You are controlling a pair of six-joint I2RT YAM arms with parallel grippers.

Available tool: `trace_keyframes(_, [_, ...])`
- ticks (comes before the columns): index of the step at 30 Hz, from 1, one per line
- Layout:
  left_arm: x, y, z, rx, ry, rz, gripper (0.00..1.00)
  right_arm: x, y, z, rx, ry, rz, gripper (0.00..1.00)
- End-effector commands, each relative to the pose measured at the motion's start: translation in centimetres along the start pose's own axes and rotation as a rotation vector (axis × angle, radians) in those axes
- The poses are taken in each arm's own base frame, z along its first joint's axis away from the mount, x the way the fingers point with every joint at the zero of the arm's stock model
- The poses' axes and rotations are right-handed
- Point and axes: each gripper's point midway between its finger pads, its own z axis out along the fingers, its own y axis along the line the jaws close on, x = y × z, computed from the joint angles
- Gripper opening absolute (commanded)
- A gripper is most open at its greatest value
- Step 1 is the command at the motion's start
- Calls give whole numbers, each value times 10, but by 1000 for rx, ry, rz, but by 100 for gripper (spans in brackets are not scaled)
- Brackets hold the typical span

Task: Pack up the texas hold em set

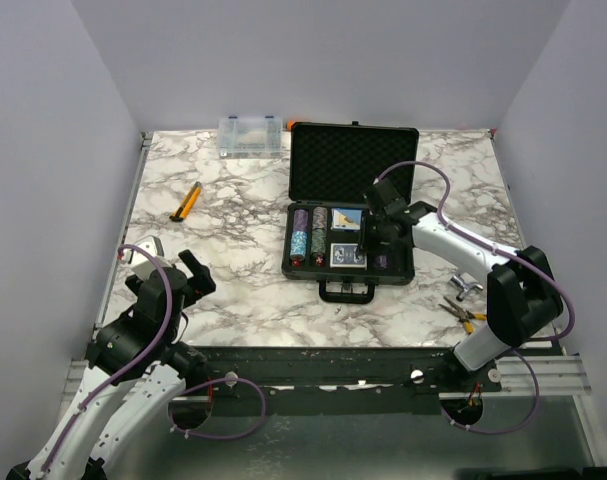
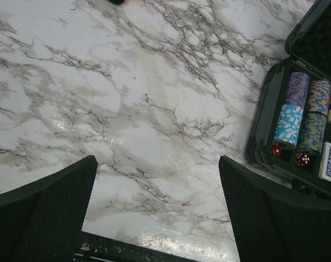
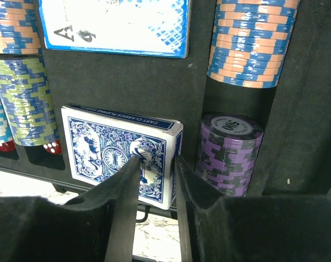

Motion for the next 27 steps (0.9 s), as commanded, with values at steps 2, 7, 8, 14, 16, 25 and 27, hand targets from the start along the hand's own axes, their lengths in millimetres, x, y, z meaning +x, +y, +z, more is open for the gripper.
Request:
trace_keyframes(2, [1,3,0,-21,8,2,92,9,10,9,-76,45,4,29])
trace_keyframes(7, [1,4,0,-22,7,0,92,19,13,16,-100,75,11,27])
trace_keyframes(8, [1,3,1,-22,7,1,92,21,12,18,-100,81,11,27])
trace_keyframes(14, [1,3,1,-24,8,2,92,31,2,24,-64,106,8,27])
trace_keyframes(16, [1,3,1,-24,9,2,92,29,0,22,-51,100,0,31])
trace_keyframes(25, [2,3,1,-24,12,5,92,-6,5,-3,-16,20,-35,43])
trace_keyframes(27, [2,3,1,-23,13,7,92,-15,8,-11,-18,-3,-42,43])
